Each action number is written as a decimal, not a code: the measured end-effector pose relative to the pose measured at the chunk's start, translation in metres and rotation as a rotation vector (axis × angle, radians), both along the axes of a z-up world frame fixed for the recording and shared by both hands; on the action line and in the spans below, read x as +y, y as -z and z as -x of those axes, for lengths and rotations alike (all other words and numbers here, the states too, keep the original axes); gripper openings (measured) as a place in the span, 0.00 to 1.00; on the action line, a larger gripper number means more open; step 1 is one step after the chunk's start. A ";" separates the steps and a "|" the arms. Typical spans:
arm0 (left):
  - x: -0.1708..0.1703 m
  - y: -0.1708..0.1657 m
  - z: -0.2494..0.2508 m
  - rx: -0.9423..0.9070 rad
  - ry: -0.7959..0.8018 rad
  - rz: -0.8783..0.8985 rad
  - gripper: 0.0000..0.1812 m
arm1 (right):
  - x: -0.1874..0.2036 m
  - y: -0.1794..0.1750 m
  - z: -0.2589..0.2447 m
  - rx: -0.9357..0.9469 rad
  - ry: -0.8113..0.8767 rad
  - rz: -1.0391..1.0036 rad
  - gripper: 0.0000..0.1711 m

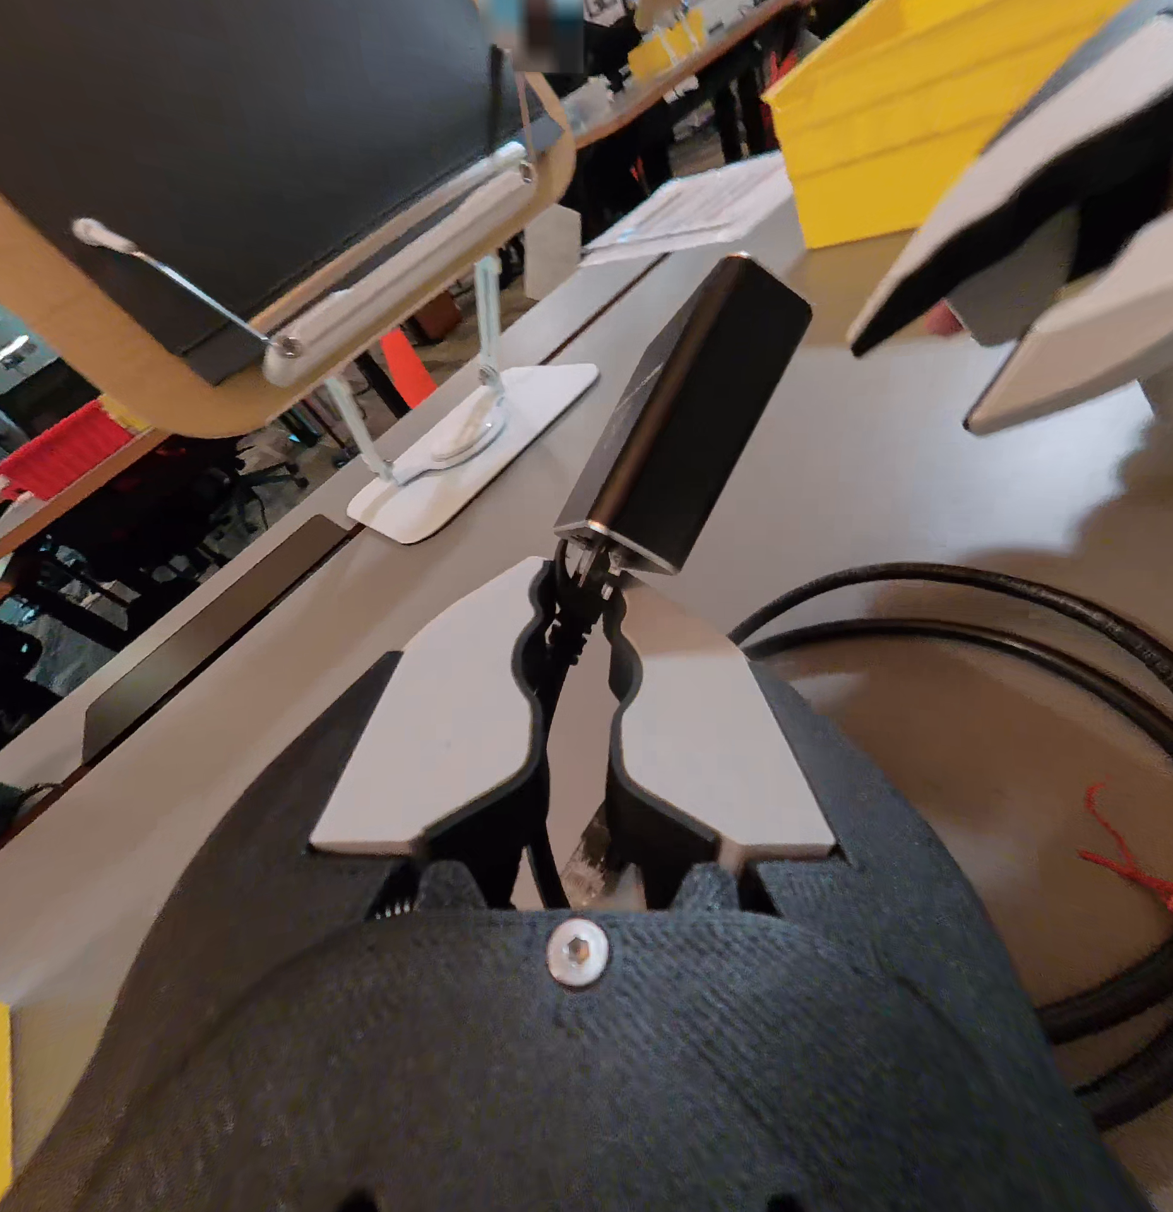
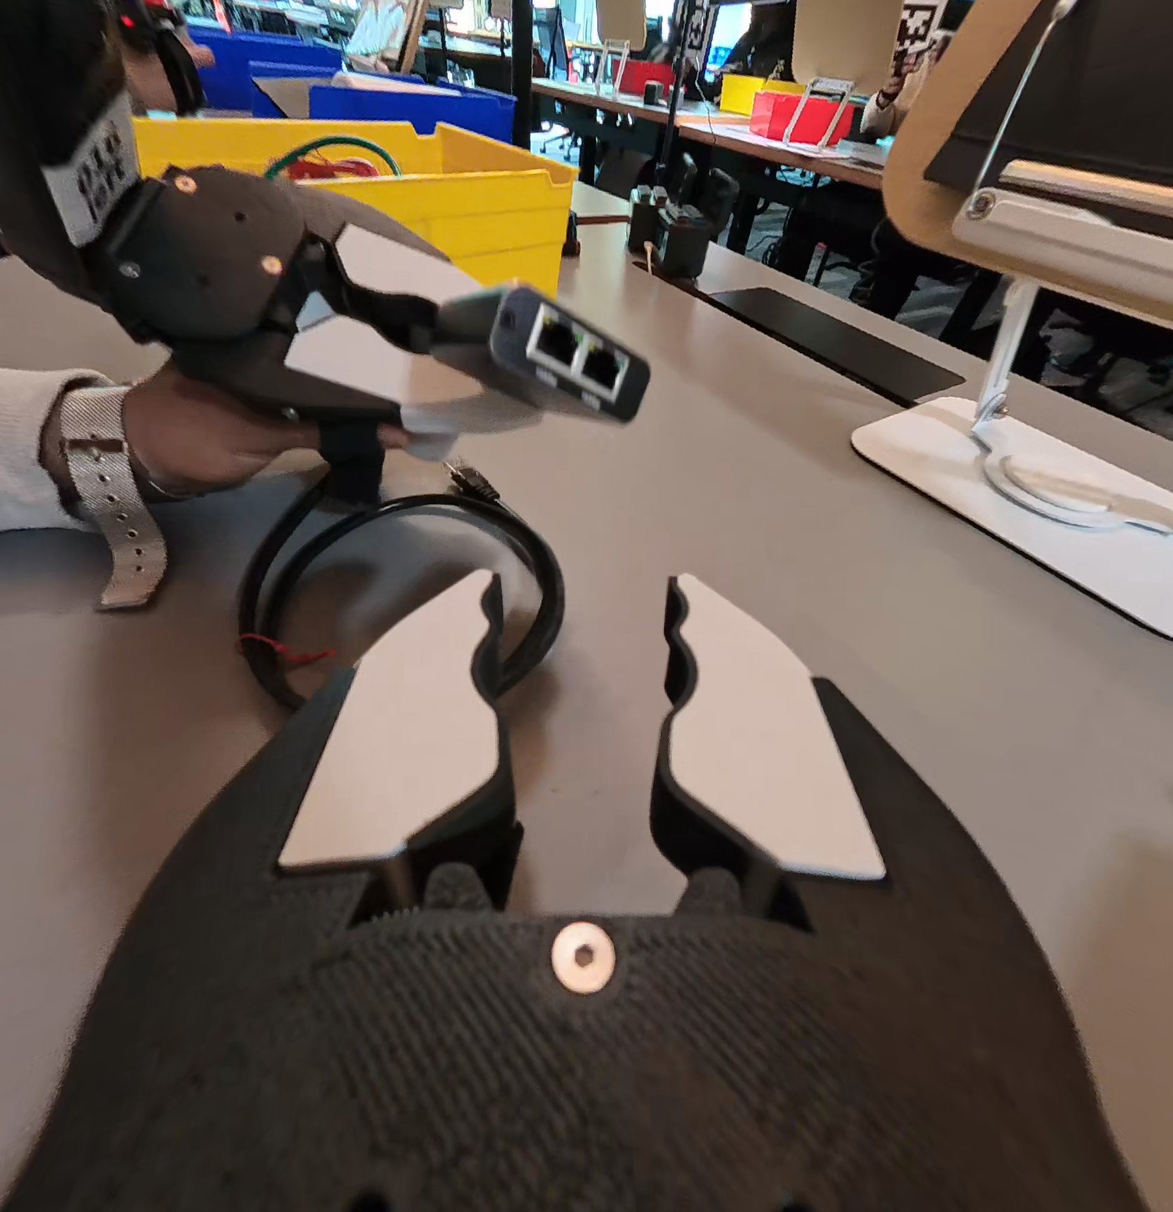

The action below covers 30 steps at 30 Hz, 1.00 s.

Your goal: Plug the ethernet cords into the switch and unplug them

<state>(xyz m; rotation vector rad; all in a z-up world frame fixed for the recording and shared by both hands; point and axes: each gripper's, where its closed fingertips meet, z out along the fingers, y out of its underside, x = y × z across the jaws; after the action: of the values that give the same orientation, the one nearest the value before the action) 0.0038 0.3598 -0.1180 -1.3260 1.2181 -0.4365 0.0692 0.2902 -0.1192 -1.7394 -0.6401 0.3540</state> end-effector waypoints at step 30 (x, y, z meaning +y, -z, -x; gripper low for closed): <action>0.031 0.038 0.005 0.323 -0.192 0.044 0.07 | 0.026 -0.002 -0.034 0.232 0.137 0.135 0.20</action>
<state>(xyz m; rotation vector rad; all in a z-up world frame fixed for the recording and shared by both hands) -0.0008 0.3911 -0.1564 -1.5774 1.3332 -0.1141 0.1033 0.3159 -0.1168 -1.8250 -0.3346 0.5038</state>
